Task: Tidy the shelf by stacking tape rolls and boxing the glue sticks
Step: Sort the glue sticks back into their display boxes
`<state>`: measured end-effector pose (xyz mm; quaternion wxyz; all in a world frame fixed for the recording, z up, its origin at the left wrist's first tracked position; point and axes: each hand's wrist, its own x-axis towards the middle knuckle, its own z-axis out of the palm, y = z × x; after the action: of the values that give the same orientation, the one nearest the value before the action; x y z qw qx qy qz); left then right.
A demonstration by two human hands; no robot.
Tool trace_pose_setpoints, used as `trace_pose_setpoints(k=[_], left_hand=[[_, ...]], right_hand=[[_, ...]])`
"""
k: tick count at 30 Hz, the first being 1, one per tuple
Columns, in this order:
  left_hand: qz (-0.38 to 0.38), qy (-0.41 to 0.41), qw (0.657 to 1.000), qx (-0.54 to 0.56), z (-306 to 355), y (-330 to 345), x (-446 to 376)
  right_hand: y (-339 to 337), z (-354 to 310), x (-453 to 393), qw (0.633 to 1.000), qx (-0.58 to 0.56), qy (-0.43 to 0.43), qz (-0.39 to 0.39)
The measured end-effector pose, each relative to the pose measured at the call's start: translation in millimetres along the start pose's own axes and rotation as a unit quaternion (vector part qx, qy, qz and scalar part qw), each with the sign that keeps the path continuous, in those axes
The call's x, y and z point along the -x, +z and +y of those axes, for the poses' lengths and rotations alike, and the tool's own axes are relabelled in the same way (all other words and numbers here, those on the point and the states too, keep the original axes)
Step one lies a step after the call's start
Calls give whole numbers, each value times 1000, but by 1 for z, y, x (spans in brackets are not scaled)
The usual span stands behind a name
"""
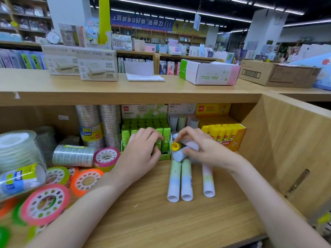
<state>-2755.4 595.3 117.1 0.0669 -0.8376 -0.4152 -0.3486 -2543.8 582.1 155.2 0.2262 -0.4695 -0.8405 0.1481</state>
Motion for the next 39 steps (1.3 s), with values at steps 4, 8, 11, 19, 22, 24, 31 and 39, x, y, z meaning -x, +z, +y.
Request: trace_pose_setpoints(k=[4,8,11,19,22,24,31,39], left_hand=[[7,4,1000,-18,0,1,1],[30,-4,999,-32,2,0,2],[44,-4,998,-42,6,0,1],[-41,85,995,-44,25,12,-11],[-73,103,990,-59,24,17,-15],[-78,114,988,-70,21,19,-16],[-67,130,986,-76,17,20,-15],[-68,127,987,-71,17,20,-15]], right_hand=[[2,2,0,998,42,-53,15],[6,3,0,983,-128,-20,129],[-13,-4,4,858,-447,34,250],[-51,31,32,975,-37,143,168],[-47,33,37,975,59,117,178],[-42,32,38,968,96,71,219],[-34,30,34,931,75,-15,357],[-9,49,14,929,201,-14,312]])
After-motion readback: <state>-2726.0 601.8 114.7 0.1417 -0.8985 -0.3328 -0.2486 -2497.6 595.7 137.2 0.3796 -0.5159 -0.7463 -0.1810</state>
